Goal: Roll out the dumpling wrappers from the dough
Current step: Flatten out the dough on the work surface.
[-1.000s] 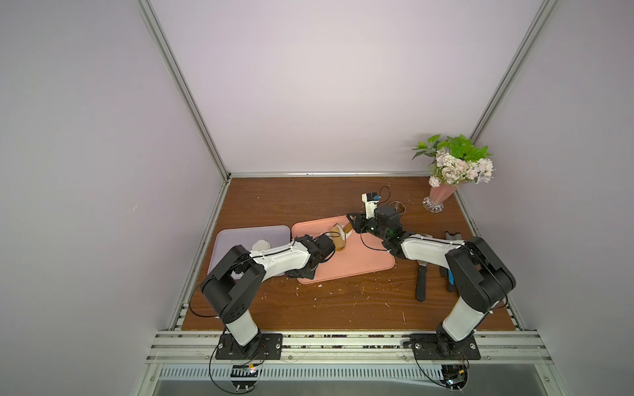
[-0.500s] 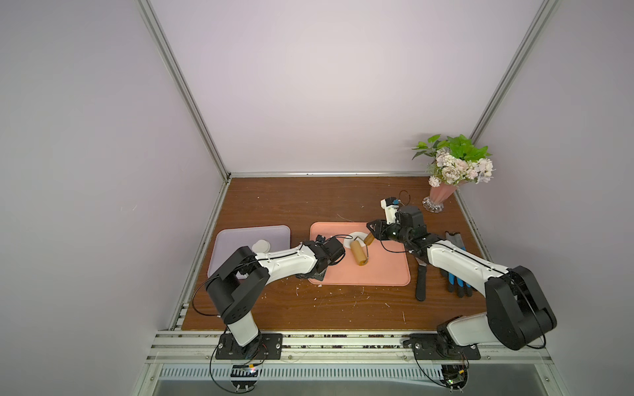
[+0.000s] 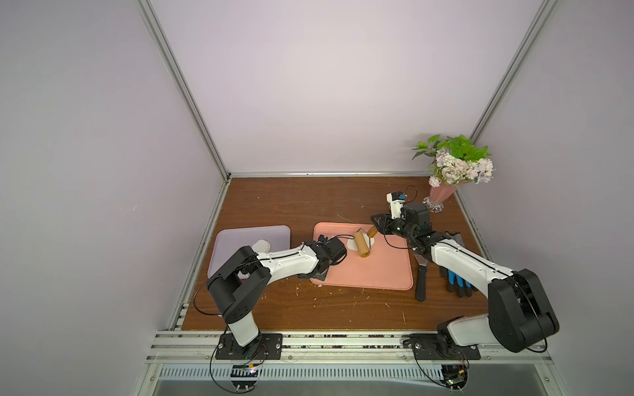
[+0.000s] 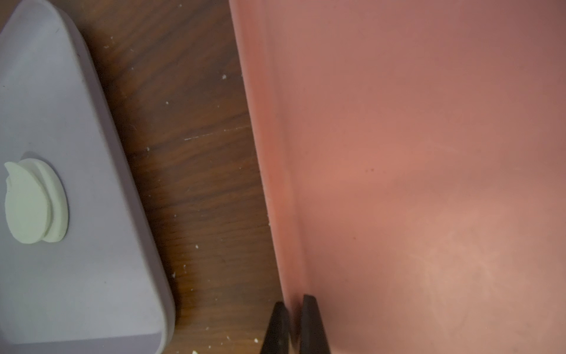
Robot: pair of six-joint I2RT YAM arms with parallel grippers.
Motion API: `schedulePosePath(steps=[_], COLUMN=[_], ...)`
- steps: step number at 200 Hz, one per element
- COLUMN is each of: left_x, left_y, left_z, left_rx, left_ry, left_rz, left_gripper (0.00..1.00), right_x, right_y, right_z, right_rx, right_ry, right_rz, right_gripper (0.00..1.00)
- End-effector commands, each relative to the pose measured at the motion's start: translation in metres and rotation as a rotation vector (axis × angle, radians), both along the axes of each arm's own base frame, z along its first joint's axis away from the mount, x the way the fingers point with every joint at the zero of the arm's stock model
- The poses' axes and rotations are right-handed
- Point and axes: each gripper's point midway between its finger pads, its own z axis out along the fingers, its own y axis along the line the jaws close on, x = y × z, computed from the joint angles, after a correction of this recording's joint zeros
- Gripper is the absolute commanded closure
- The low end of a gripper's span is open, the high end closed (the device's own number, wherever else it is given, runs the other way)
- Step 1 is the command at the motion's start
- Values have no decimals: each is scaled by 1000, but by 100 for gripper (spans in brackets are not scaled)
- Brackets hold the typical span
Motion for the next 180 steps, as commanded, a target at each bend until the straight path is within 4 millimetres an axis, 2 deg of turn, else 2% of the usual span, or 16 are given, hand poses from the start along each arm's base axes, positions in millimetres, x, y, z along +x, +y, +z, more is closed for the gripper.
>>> schedulePosePath(steps=[1,21,47,64,111,150,180], left_x=[-13,-13,-14,-14,-12,-11,-10], left_y=[-7,-7,-7,-6,-8,-9,-10], left_z=[-13,-14,-14,-15,-16,-15,-15], left_rx=[0,2,3,5,9,10,8], left_ry=[67,69,69,71,72,70,70], left_rz=[-34,-37,-37,-34,-40,-45,-41], left_gripper=[100,100,100,100,100,100,100], right_x=[8,9,6,0,-21,-28,-28], right_y=[-3,-9,-3,-1,-9,-8,-4], right_z=[52,34,5,-13,-70,-101,-114], right_rx=[64,73,95,103,10,-59,-114], right_ry=[-171,-175,-130,-113,1,88,134], right_rz=[-31,-71,-56,-43,-66,-57,-56], right_gripper=[100,100,100,100,100,100,100])
